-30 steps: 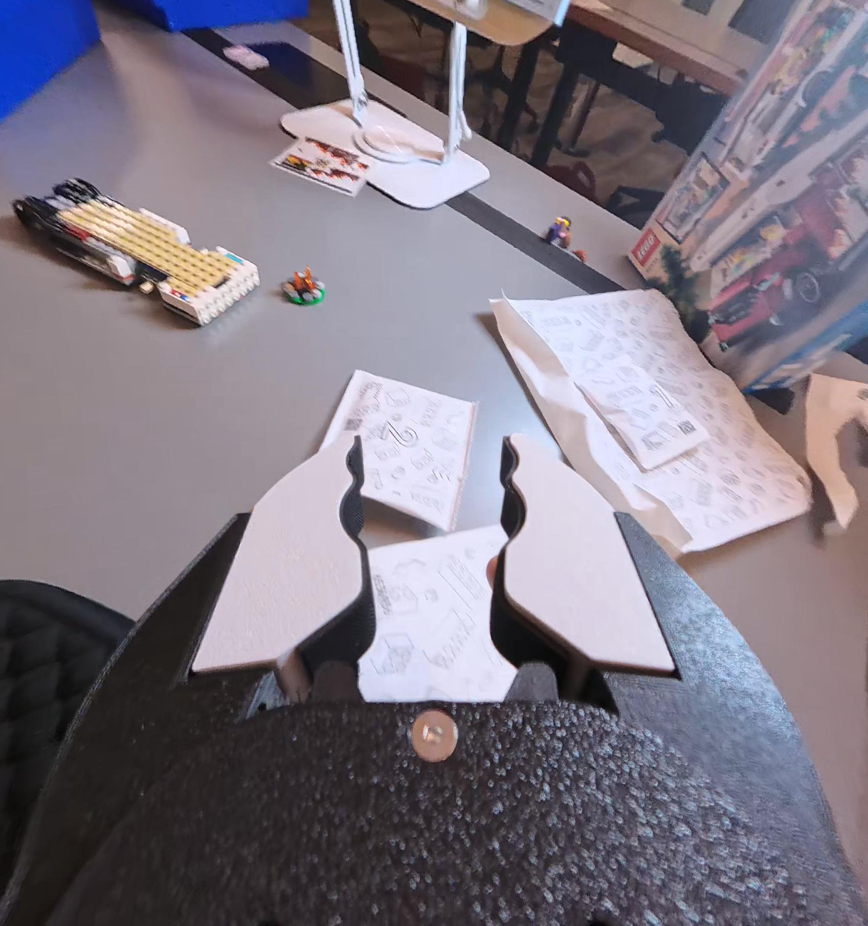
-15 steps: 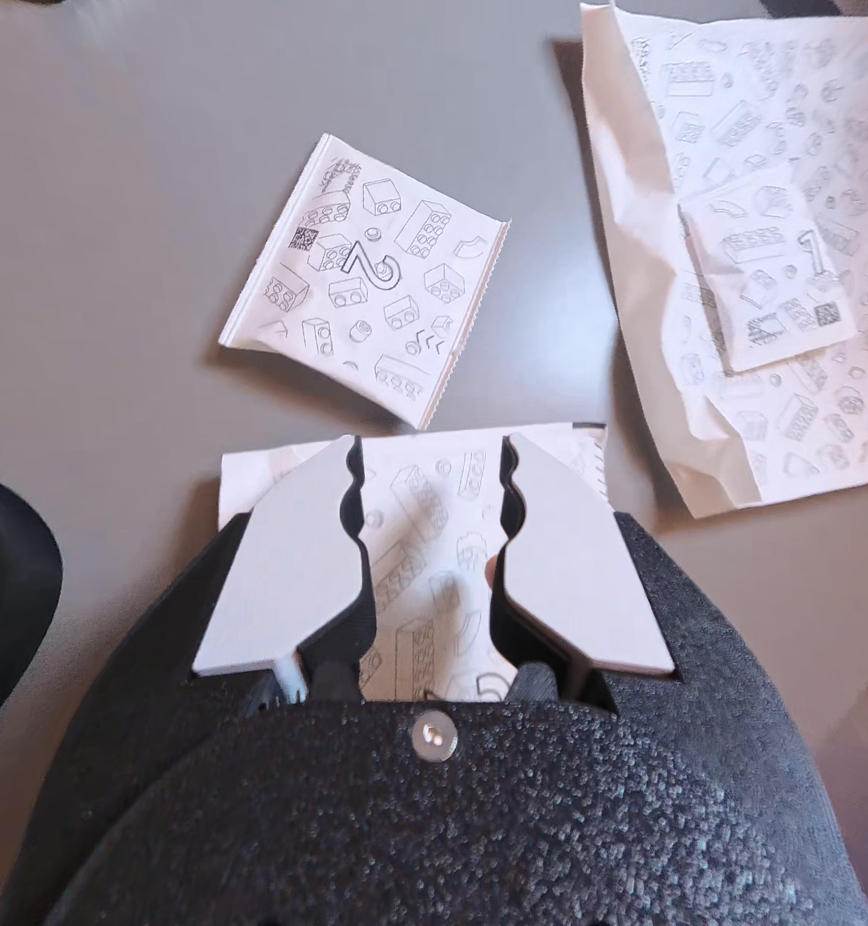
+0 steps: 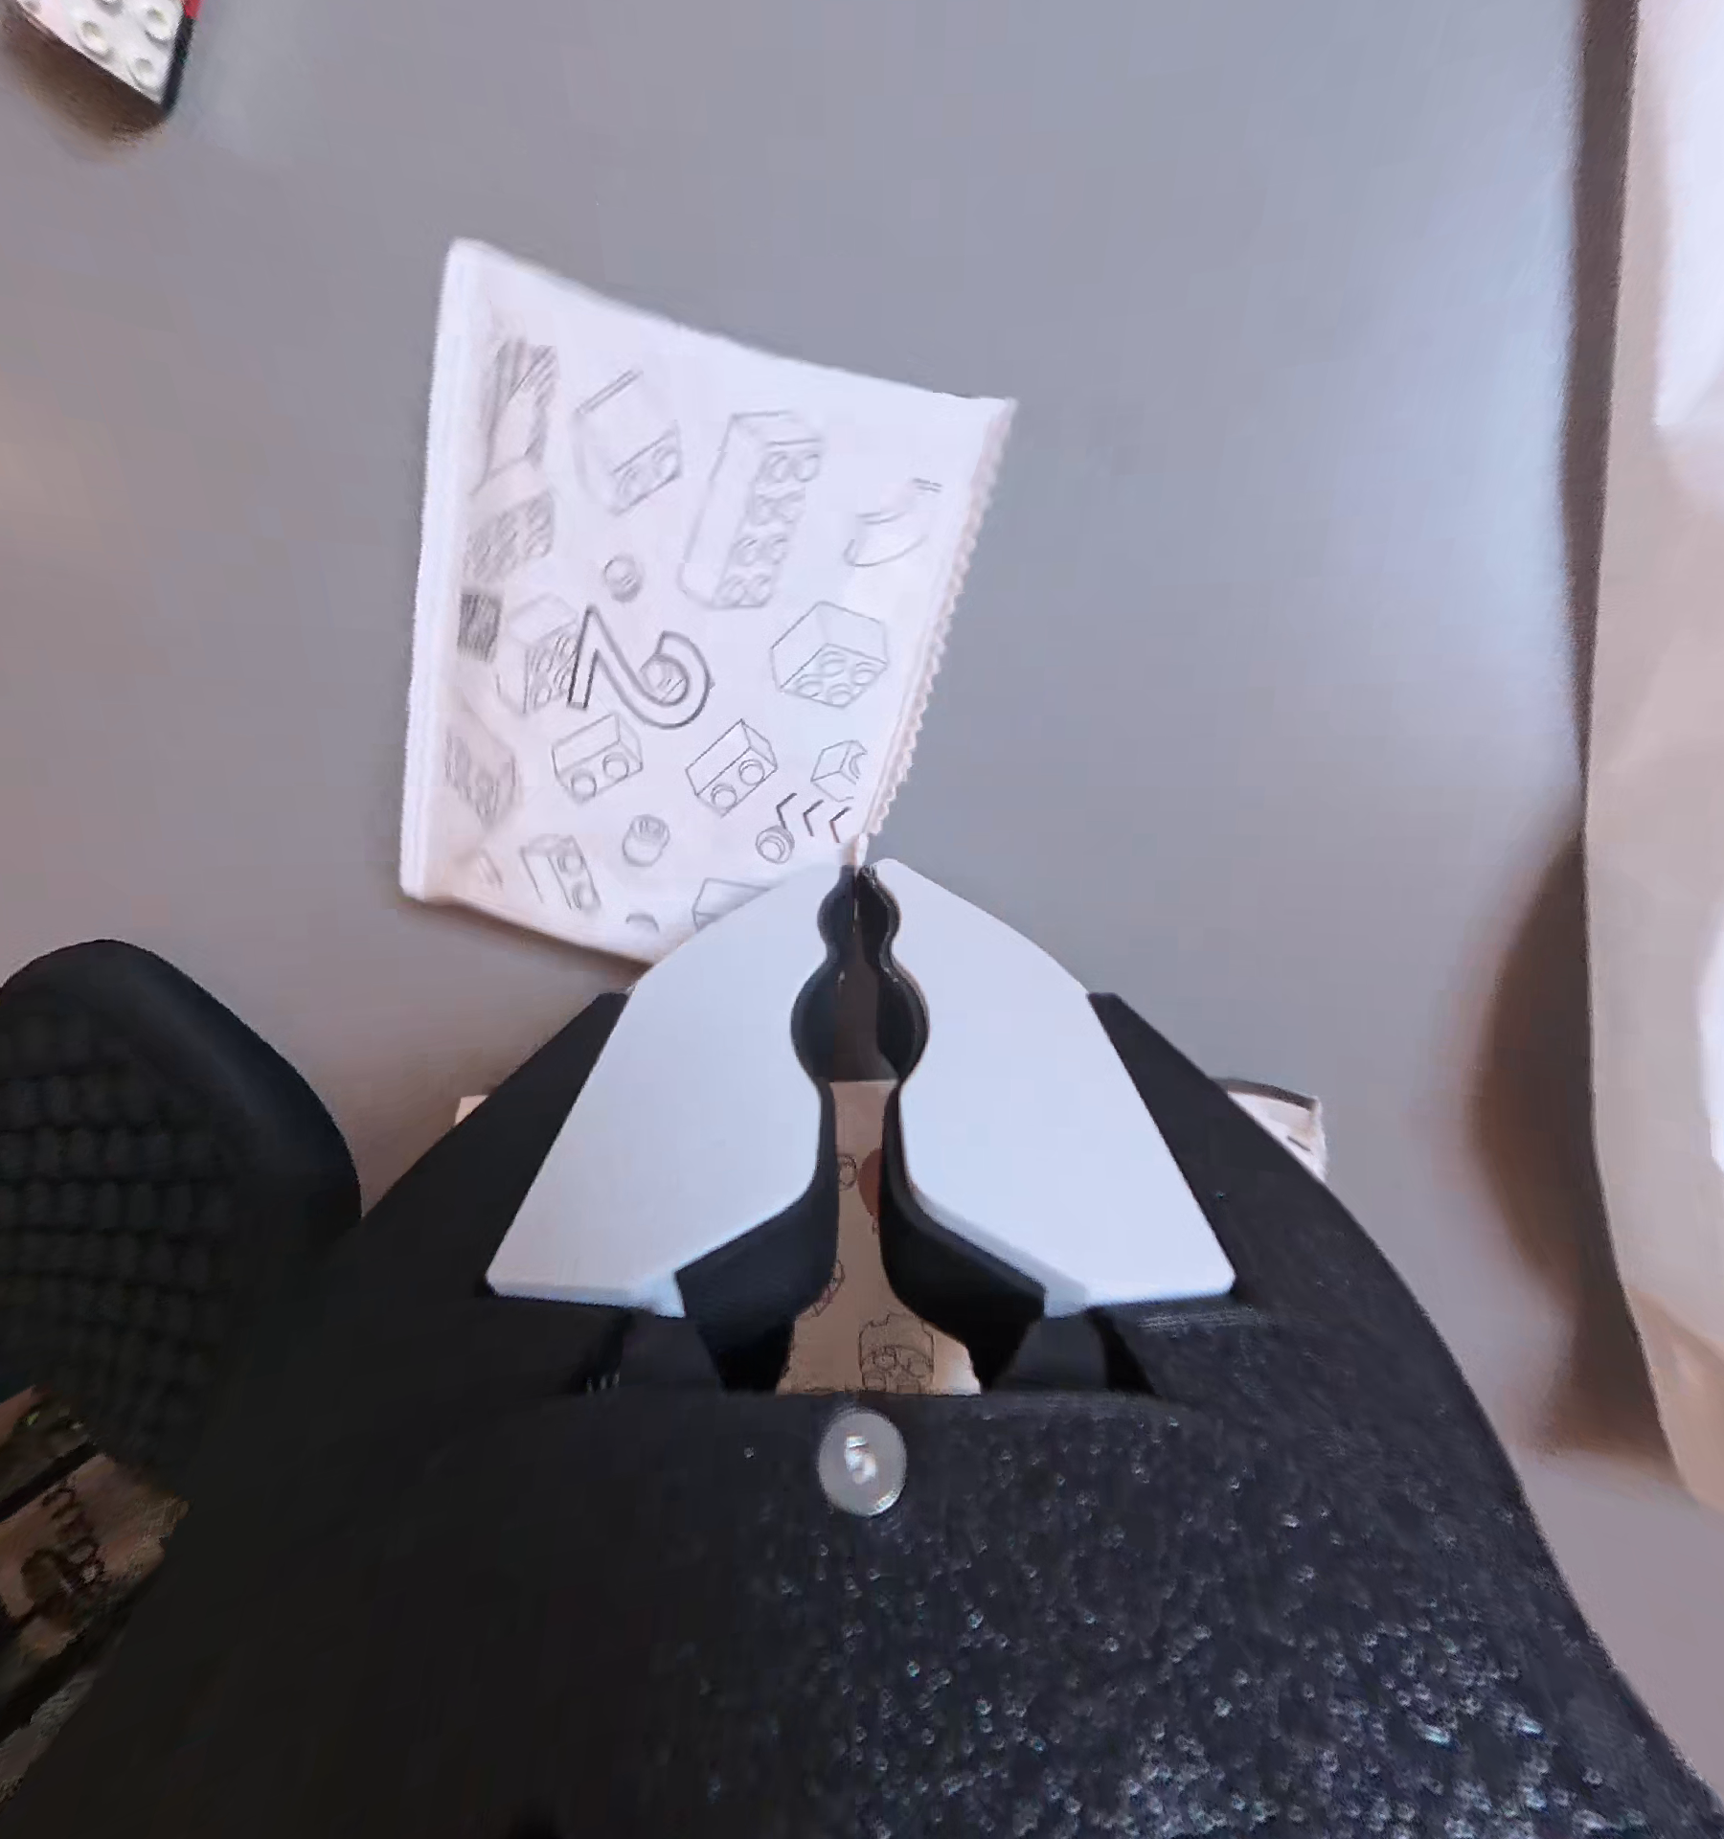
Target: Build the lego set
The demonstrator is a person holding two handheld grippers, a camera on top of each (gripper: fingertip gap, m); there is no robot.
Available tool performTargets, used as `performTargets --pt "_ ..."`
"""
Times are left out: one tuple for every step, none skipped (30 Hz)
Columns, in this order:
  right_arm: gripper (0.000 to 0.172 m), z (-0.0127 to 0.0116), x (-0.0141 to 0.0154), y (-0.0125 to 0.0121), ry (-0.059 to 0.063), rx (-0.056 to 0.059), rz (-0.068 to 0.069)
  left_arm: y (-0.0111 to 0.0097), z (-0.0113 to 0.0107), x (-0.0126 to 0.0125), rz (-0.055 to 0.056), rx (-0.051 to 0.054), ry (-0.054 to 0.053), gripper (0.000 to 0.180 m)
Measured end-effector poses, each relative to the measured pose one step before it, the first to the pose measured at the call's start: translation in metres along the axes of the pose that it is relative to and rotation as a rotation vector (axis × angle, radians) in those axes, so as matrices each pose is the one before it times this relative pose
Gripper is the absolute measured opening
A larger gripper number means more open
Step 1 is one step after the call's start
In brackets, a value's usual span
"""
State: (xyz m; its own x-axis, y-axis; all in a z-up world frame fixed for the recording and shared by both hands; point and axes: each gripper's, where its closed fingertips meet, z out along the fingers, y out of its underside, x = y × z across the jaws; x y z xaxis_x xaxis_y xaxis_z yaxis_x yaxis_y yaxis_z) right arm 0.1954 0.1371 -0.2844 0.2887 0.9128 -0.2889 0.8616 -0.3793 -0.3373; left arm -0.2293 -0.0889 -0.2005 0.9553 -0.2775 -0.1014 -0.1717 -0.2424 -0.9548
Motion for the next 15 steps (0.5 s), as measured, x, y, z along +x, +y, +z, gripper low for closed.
performTargets --pt "0.000 -0.00094 -0.00348 -0.00494 0.0099 0.0090 -0.0278 0.00057 0.00173 0.00191 0.0037 -0.0040 0.0094 0.009" --pt "0.000 -0.00212 -0.00481 -0.00569 0.0160 0.0069 -0.0405 0.00001 0.00218 0.00225 0.0057 -0.0053 0.0113 0.009" --pt "0.000 -0.00336 -0.00588 -0.00667 0.0195 0.0045 -0.0484 -0.00125 0.00252 0.00231 0.0070 -0.0037 0.0114 0.009" --pt "0.000 -0.00407 -0.00742 -0.00833 0.0147 0.0066 -0.0492 -0.00252 0.00294 0.00279 0.0084 -0.0003 0.0145 0.009" --pt "0.000 -0.00429 -0.00932 -0.01032 0.0063 0.0112 -0.0480 -0.00381 0.00369 0.00420 0.0092 0.0010 0.0223 0.009" --pt "0.000 -0.00360 -0.01015 -0.01127 0.0051 0.0111 -0.0505 -0.00483 0.00449 0.00567 0.0100 0.0017 0.0309 0.010" --pt "0.000 -0.00252 -0.01032 -0.01177 0.0076 0.0086 -0.0560 -0.00598 0.00538 0.00659 0.0115 0.0032 0.0347 0.011" --pt "0.000 -0.00092 -0.01071 -0.01169 0.0047 0.0034 -0.0586 -0.00684 0.00638 0.00782 0.0146 0.0044 0.0405 0.013" --pt "0.000 0.00055 -0.01095 -0.01130 0.0014 -0.0031 -0.0582 -0.00669 0.00769 0.00909 0.0156 0.0014 0.0476 0.015" --pt "0.000 0.00173 -0.01102 -0.01150 -0.0042 -0.0039 -0.0569 -0.00636 0.00869 0.00979 0.0112 -0.0040 0.0527 0.019" --pt "0.000 0.00254 -0.01135 -0.01223 -0.0132 0.0007 -0.0524 -0.00658 0.00923 0.01082 0.0069 -0.0025 0.0603 0.023" --pt "0.000 0.00361 -0.01072 -0.01326 -0.0164 0.0074 -0.0456 -0.00649 0.00986 0.01134 0.0038 0.0004 0.0657 0.026" --pt "0.000 0.00478 -0.01006 -0.01328 -0.0190 0.0084 -0.0413 -0.00520 0.01037 0.01020 0.0015 -0.0061 0.0604 0.030" --pt "0.000 0.00564 -0.00914 -0.01301 -0.0197 0.0092 -0.0403 -0.00302 0.01060 0.00941 0.0019 -0.0182 0.0571 0.036" --pt "0.000 0.00615 -0.00764 -0.01287 -0.0171 0.0116 -0.0381 -0.00082 0.01070 0.00976 -0.0009 -0.0294 0.0576 0.042"
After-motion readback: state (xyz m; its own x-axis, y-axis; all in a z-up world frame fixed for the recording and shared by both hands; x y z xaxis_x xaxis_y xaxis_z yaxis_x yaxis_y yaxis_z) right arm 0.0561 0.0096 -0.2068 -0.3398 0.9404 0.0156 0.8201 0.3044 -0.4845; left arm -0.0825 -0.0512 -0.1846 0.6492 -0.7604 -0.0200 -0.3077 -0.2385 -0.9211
